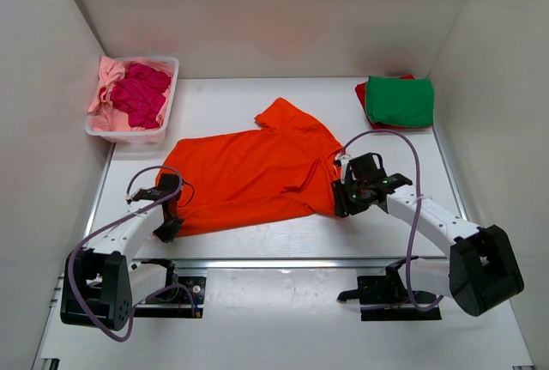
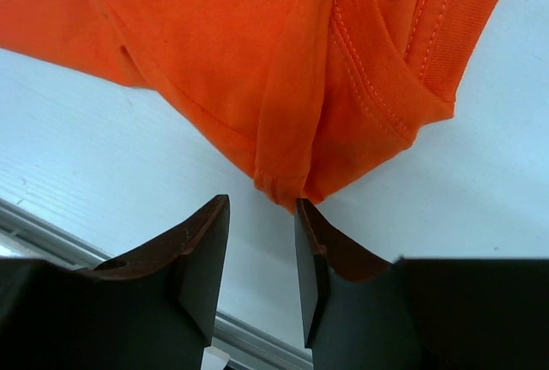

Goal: Fold and stack the t-shirts
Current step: Fold the flattened tshirt in 1/3 of the way

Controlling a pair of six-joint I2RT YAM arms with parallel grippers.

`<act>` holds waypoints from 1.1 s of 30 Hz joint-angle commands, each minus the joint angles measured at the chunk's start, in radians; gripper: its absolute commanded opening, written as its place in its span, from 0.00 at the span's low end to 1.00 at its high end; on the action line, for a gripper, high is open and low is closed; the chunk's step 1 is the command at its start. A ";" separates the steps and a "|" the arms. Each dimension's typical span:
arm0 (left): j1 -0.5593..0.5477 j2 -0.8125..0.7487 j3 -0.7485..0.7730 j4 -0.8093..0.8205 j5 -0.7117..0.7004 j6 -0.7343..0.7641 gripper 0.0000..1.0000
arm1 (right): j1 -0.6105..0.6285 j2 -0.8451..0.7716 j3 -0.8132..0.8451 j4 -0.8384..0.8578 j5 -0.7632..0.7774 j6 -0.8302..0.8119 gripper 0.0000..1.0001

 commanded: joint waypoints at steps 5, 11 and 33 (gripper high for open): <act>0.004 -0.012 -0.030 0.044 0.002 -0.029 0.00 | 0.045 0.075 -0.016 0.076 0.088 0.019 0.35; 0.030 -0.035 -0.042 0.047 0.032 -0.013 0.00 | 0.015 0.081 -0.002 0.023 0.165 -0.002 0.18; 0.059 -0.015 -0.034 0.051 0.054 0.036 0.00 | -0.110 0.018 0.093 -0.097 0.373 -0.306 0.02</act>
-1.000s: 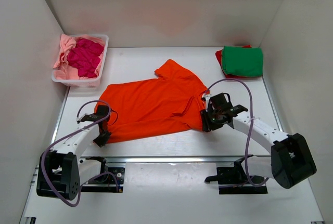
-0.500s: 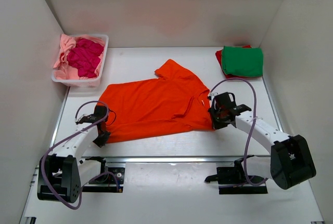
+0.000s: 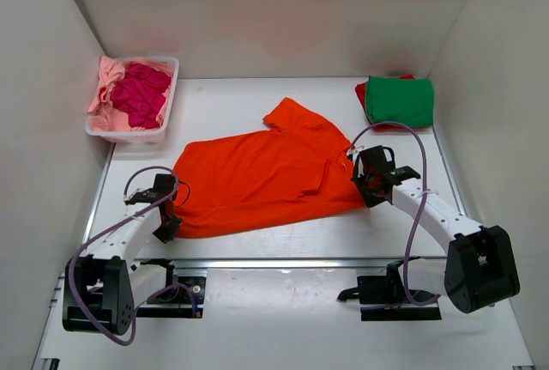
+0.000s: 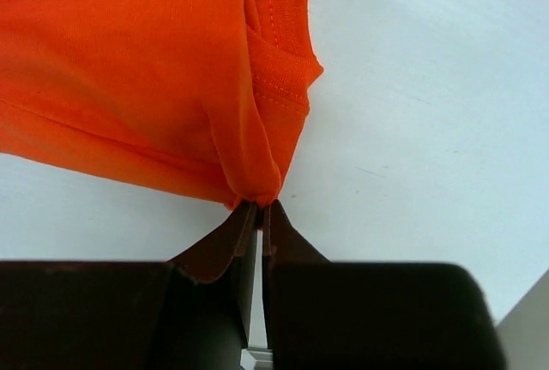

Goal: Fold and stack the t-shirts
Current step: Fold the flattened tshirt in 1/3 of the way

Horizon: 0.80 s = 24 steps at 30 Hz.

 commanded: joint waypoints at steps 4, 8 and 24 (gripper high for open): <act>0.005 0.021 -0.020 0.016 0.018 0.006 0.00 | -0.032 -0.030 0.027 -0.023 0.024 -0.058 0.01; -0.001 0.018 -0.018 0.024 0.013 0.008 0.00 | -0.028 -0.024 0.021 -0.023 -0.011 -0.047 0.00; -0.064 -0.152 0.094 -0.042 0.119 -0.028 0.37 | -0.031 0.007 0.030 -0.008 -0.062 -0.024 0.02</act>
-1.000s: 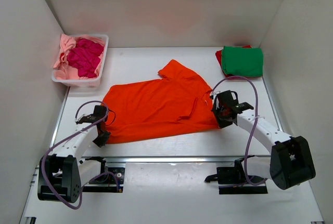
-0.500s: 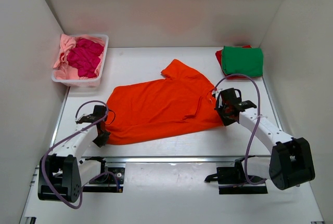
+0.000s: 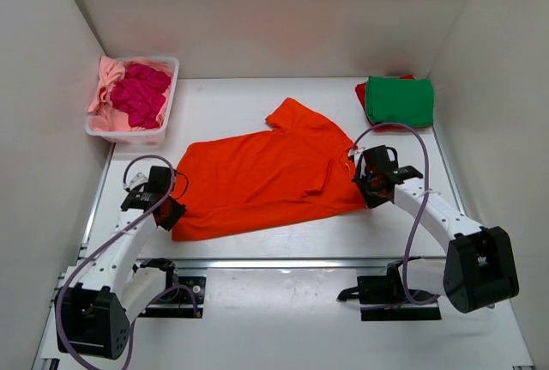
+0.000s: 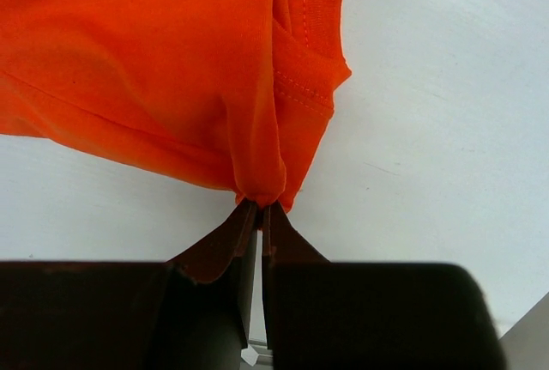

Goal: Fold and stack the t-shirts
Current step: Fold the flattened tshirt in 1/3 of the way

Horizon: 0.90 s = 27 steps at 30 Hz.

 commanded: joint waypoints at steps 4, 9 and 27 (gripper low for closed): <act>-0.022 -0.001 -0.057 -0.048 0.102 -0.063 0.40 | -0.007 0.004 0.031 0.015 -0.023 0.012 0.02; -0.039 0.006 -0.062 -0.100 0.091 -0.046 0.41 | -0.012 -0.001 0.027 0.018 -0.031 0.015 0.02; -0.059 0.155 -0.100 0.007 -0.031 -0.001 0.00 | -0.036 0.010 0.031 0.018 -0.104 0.011 0.01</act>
